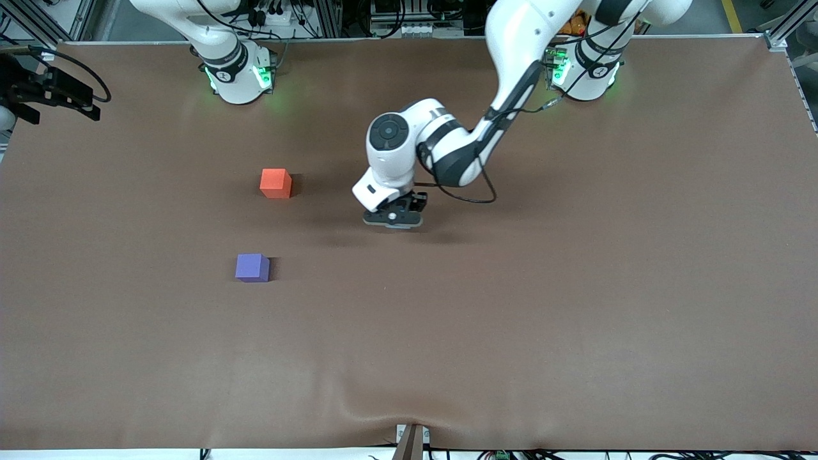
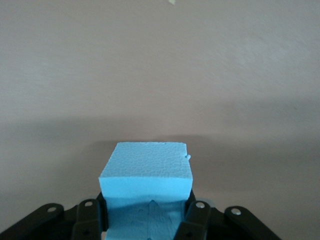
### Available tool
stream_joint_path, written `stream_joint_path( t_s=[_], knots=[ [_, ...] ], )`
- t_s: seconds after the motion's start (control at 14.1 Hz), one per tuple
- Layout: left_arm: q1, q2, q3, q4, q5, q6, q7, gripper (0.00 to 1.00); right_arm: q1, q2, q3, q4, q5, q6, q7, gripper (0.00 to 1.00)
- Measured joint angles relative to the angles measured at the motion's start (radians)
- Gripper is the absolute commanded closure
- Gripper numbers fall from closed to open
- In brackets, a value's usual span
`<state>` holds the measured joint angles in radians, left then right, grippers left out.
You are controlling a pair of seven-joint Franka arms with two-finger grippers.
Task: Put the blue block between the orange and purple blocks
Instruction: 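Carry the blue cube toward the table middle and lower it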
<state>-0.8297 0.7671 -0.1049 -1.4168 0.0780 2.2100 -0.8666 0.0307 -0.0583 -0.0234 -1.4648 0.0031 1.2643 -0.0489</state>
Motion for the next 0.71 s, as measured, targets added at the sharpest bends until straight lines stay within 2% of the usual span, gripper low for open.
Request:
stream_joint_path(
  t_s=[0.14,0.21,0.71],
  knots=[
    [-0.010,0.022,0.002,0.007,0.000,0.021,0.000,0.16,0.000,0.000,0.000,0.000,0.000,0.000,0.000,0.00],
    [-0.013,0.028,0.003,0.007,0.000,0.028,-0.004,0.00,0.000,0.000,0.000,0.000,0.000,0.000,0.000,0.00],
    [-0.049,0.017,0.037,0.037,0.024,0.024,-0.041,0.00,0.000,0.006,0.000,0.000,0.000,0.000,0.000,0.00]
  ],
)
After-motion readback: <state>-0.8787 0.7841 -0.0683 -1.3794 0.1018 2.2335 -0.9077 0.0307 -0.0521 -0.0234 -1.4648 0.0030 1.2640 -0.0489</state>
